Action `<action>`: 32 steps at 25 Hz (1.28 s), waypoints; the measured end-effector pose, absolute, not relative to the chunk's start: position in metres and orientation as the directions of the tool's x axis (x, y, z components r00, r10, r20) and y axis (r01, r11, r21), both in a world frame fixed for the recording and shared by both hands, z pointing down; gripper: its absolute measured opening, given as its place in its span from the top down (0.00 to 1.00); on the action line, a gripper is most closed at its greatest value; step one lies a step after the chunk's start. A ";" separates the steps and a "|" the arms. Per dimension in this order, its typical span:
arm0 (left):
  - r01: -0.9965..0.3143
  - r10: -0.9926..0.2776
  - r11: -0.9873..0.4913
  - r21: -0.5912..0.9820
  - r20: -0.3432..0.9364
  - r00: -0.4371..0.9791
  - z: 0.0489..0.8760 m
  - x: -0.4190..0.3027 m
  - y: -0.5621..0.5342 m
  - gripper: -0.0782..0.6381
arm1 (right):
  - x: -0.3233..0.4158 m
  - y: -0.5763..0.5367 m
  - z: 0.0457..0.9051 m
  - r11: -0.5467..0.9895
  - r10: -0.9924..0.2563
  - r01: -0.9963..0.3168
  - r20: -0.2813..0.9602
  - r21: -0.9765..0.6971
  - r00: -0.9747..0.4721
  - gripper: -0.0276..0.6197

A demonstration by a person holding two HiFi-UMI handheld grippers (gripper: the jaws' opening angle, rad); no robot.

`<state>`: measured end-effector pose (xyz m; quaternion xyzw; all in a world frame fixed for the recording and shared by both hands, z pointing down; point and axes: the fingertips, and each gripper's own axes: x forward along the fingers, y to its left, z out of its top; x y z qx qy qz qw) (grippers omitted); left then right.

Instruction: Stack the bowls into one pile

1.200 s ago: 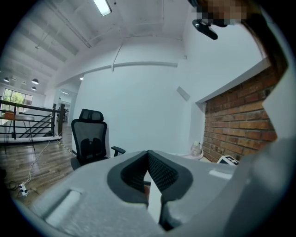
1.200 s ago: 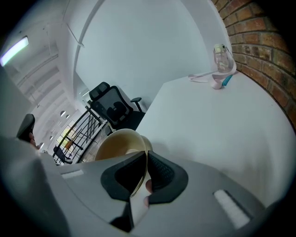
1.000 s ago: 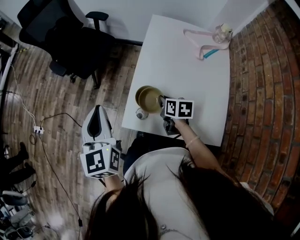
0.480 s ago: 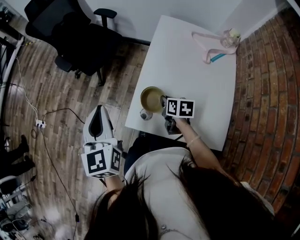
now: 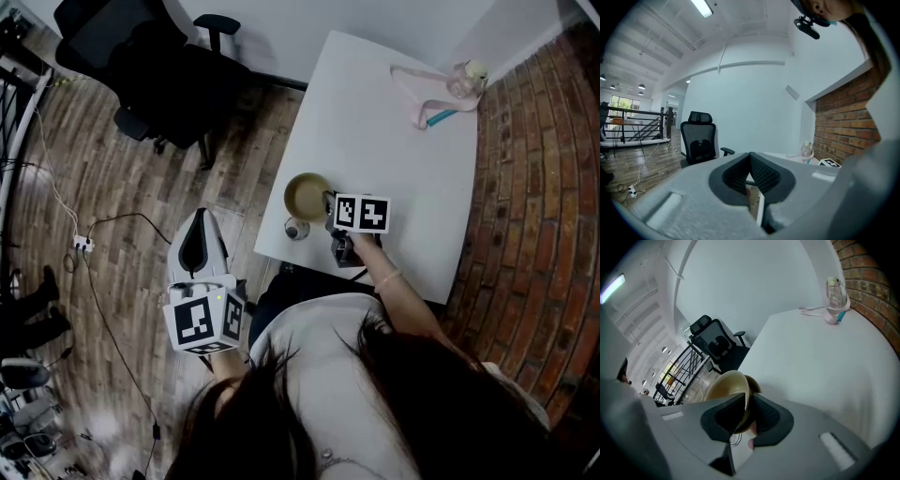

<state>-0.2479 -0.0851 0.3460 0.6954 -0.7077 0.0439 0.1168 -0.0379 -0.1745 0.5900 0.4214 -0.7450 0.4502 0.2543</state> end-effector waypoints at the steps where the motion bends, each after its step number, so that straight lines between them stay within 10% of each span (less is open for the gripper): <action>1: -0.995 -0.974 0.028 0.100 0.226 -0.004 0.346 -0.248 -0.086 0.89 | -0.038 -0.175 0.590 0.239 -0.399 -0.857 0.758 -0.457 -0.515 0.88; 32: -0.985 -0.973 -0.131 0.109 0.177 0.149 0.335 -0.244 -0.100 0.89 | -0.024 -0.167 0.568 0.180 -0.518 -0.896 0.735 -0.406 -0.437 0.84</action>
